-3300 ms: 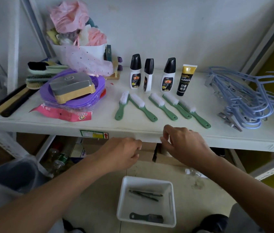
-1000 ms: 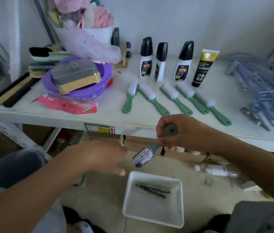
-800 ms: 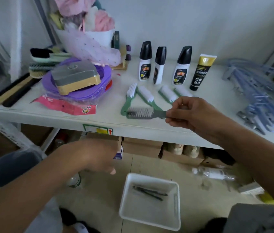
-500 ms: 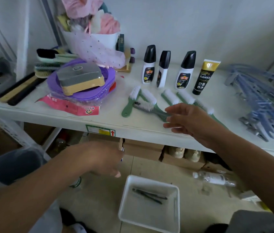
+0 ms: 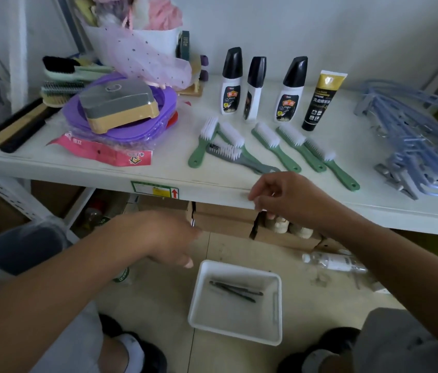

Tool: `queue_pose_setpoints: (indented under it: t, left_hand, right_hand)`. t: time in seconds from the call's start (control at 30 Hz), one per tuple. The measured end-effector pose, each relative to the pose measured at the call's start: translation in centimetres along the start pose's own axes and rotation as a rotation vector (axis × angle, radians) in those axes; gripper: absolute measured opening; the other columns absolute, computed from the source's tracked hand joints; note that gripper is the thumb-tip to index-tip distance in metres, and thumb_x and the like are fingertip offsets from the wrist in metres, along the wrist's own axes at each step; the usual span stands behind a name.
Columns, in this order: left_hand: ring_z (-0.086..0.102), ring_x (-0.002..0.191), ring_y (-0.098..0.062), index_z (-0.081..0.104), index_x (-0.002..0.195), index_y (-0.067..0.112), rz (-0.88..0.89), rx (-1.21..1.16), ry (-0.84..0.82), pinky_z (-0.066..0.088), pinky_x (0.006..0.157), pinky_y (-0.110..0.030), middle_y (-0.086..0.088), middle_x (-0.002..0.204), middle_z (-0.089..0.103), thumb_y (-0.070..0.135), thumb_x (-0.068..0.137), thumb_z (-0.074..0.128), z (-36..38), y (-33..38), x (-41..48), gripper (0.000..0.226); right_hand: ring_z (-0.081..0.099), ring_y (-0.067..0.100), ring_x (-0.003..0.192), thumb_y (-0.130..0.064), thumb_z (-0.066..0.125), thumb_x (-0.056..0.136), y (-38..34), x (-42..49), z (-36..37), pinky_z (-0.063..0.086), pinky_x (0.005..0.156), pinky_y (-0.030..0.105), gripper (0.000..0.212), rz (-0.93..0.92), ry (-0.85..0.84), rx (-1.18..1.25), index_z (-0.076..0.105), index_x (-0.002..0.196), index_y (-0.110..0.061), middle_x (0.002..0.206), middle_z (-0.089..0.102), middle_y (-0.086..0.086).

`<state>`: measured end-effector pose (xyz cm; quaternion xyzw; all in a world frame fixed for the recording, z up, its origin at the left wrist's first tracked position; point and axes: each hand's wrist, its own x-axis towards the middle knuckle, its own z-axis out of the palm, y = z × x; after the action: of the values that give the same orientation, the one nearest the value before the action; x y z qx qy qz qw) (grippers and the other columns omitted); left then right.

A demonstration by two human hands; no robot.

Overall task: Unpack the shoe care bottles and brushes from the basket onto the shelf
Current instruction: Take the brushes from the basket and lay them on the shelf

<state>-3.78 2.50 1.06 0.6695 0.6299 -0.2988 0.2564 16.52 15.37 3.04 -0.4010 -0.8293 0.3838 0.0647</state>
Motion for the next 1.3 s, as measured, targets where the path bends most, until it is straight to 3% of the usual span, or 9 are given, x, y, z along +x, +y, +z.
queue_pose_setpoints:
  t: [0.17,0.4,0.6,0.73,0.87,0.97,1.1,1.2,1.3]
  left_hand:
    - [0.055,0.125,-0.026,0.014,0.159,0.023,0.034,0.030,0.026,0.042,0.081,-0.033,-0.004,0.151,0.046,0.052,0.098,0.053,0.7,0.7,1.3,0.079]
    - [0.053,0.131,-0.027,0.003,0.160,0.027,0.088,0.062,-0.050,0.049,0.102,-0.044,-0.003,0.157,0.041,0.053,0.096,0.055,2.3,2.1,2.6,0.086]
    - [0.056,0.125,-0.025,0.014,0.158,0.025,0.107,0.095,0.030,0.050,0.098,-0.043,-0.001,0.146,0.051,0.052,0.097,0.055,2.7,1.4,3.7,0.078]
    - [0.056,0.125,-0.026,0.022,0.155,0.024,0.096,0.127,0.035,0.050,0.099,-0.044,-0.002,0.146,0.051,0.051,0.097,0.056,3.3,0.8,4.4,0.073]
    - [0.054,0.125,-0.025,0.026,0.154,0.024,0.112,0.121,0.061,0.049,0.099,-0.044,-0.001,0.139,0.054,0.047,0.097,0.054,3.5,0.9,4.7,0.068]
    - [0.056,0.121,-0.026,0.032,0.150,0.023,0.123,0.119,0.092,0.044,0.090,-0.035,-0.001,0.135,0.055,0.042,0.099,0.052,3.8,1.5,5.1,0.059]
    - [0.056,0.116,-0.025,0.034,0.148,0.024,0.131,0.139,0.088,0.040,0.087,-0.037,0.000,0.129,0.056,0.040,0.099,0.053,4.2,2.1,5.5,0.056]
    - [0.056,0.117,-0.026,0.034,0.148,0.023,0.133,0.162,0.075,0.043,0.095,-0.039,-0.001,0.130,0.056,0.039,0.099,0.052,4.3,2.1,5.5,0.054]
    - [0.056,0.119,-0.026,0.033,0.149,0.024,0.135,0.167,0.083,0.045,0.098,-0.040,-0.001,0.134,0.056,0.038,0.099,0.051,4.4,1.9,5.5,0.055]
  right_hand:
    - [0.070,0.010,0.072,-0.017,0.056,0.089,2.2,-0.4,4.2,0.060,0.072,0.031,0.014,-0.045,-0.127,-0.239,0.069,0.092,-0.022,0.082,0.074,-0.003]
    - [0.066,0.027,0.092,-0.020,0.053,0.094,8.5,-0.5,14.8,0.047,0.068,0.034,0.027,-0.070,-0.465,-0.879,0.061,0.119,-0.013,0.111,0.063,0.008]
    - [0.061,0.028,0.115,-0.018,0.056,0.094,13.9,1.3,23.2,0.051,0.097,0.037,0.039,0.298,-0.448,-0.407,0.056,0.131,-0.006,0.129,0.061,0.013]
    - [0.064,0.022,0.104,-0.017,0.061,0.094,17.4,1.2,28.8,0.054,0.094,0.034,0.043,0.462,-0.368,-0.245,0.049,0.133,-0.005,0.122,0.061,0.009]
    - [0.058,0.027,0.117,-0.023,0.059,0.093,20.5,1.3,31.5,0.050,0.101,0.038,0.048,0.527,-0.366,-0.194,0.047,0.137,-0.007,0.148,0.041,0.012]
    - [0.049,0.031,0.129,-0.030,0.064,0.088,22.8,1.7,32.9,0.045,0.107,0.043,0.070,0.605,-0.346,-0.186,0.033,0.148,-0.009,0.158,0.025,0.012]
    - [0.052,0.034,0.127,-0.037,0.068,0.081,24.4,2.9,33.8,0.048,0.103,0.045,0.101,0.738,-0.341,-0.107,0.006,0.157,-0.010,0.147,0.042,0.020]
    - [0.053,0.035,0.127,-0.032,0.063,0.086,24.2,3.3,33.7,0.048,0.104,0.044,0.094,0.752,-0.313,-0.107,0.006,0.157,-0.007,0.143,0.048,0.020]
    - [0.056,0.034,0.124,-0.026,0.054,0.094,23.7,3.0,32.9,0.047,0.104,0.043,0.063,0.688,-0.287,-0.209,0.028,0.148,-0.007,0.135,0.056,0.018]
